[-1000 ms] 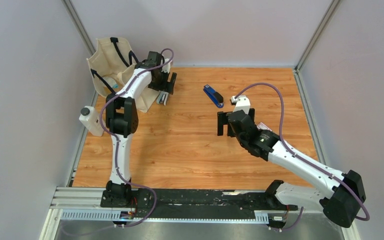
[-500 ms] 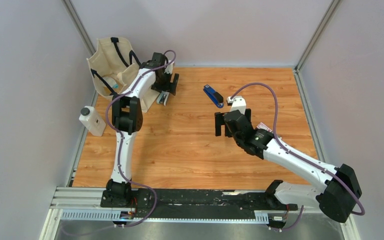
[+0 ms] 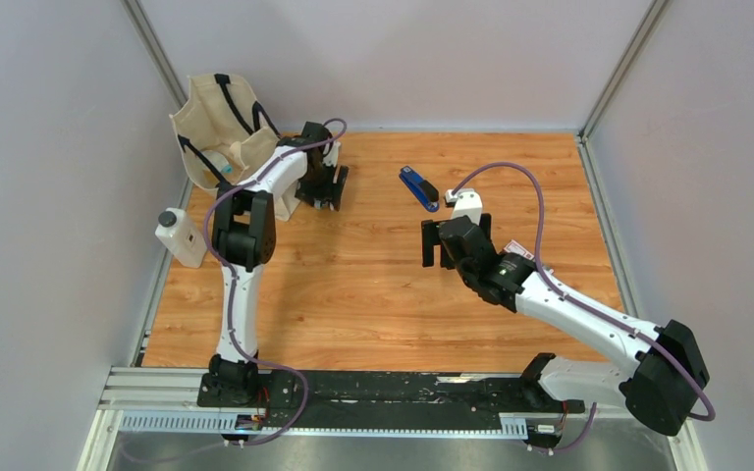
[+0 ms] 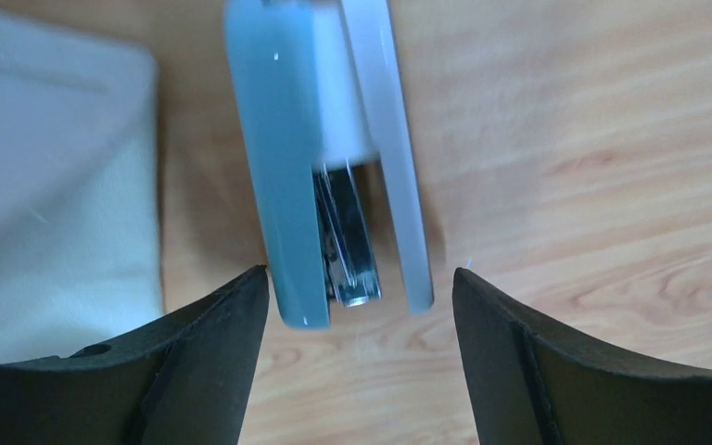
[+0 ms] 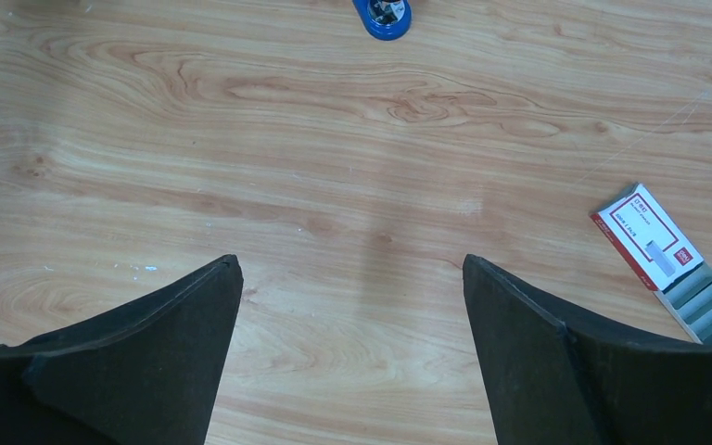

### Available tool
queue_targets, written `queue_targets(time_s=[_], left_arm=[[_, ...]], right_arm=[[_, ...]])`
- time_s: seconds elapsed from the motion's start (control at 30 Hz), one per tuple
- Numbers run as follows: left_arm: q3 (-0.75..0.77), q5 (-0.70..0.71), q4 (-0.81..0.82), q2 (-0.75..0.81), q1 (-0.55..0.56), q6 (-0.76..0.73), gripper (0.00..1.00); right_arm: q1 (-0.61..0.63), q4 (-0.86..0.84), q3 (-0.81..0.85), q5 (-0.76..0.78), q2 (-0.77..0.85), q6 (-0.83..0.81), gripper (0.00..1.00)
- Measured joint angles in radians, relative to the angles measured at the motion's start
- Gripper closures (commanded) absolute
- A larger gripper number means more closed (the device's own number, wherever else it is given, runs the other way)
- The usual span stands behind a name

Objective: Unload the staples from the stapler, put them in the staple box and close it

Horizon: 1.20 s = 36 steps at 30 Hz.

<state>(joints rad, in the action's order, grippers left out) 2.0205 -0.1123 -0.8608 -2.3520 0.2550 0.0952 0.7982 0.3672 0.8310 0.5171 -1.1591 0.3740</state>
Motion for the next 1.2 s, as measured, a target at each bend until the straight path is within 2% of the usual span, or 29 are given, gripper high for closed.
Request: queue_targets(time_s=[0.13, 0.23, 0.3, 0.43, 0.47, 0.67, 0.8, 1.03, 1.1, 1.2], left_arm=[[-0.196, 0.068, 0.065, 0.105, 0.031, -0.018, 0.33], [-0.301, 0.103, 0.100, 0.163, 0.057, -0.034, 0.33], [-0.362, 0.127, 0.122, 0.200, 0.074, -0.048, 0.28], [-0.388, 0.182, 0.144, 0.228, 0.095, -0.067, 0.11], [-0.378, 0.195, 0.145, 0.228, 0.098, -0.072, 0.09], [-0.278, 0.238, 0.163, 0.237, 0.095, -0.072, 0.09], [-0.160, 0.248, 0.145, 0.218, 0.092, -0.075, 0.09], [0.229, 0.270, 0.069, -0.013, 0.092, -0.062, 0.09], [0.286, 0.280, 0.048, -0.079, 0.090, -0.045, 0.09], [0.292, 0.280, 0.007, -0.123, 0.084, -0.009, 0.08]], right_arm=[[0.000, -0.009, 0.000, -0.003, 0.000, 0.005, 0.12], [0.000, -0.014, -0.003, -0.011, 0.001, 0.011, 0.13], [0.000, -0.018, -0.010, -0.015, 0.003, 0.014, 0.13], [0.000, -0.018, -0.027, -0.028, 0.011, 0.023, 0.11], [0.000, -0.016, -0.029, -0.030, 0.016, 0.023, 0.10], [0.000, -0.015, -0.029, -0.033, 0.049, 0.023, 0.08], [0.000, -0.019, -0.031, -0.032, 0.054, 0.021, 0.08], [0.000, -0.034, -0.033, -0.030, 0.053, 0.014, 0.09], [0.000, -0.040, -0.035, -0.029, 0.053, 0.011, 0.09], [0.000, -0.050, -0.044, -0.028, 0.053, 0.003, 0.09]])
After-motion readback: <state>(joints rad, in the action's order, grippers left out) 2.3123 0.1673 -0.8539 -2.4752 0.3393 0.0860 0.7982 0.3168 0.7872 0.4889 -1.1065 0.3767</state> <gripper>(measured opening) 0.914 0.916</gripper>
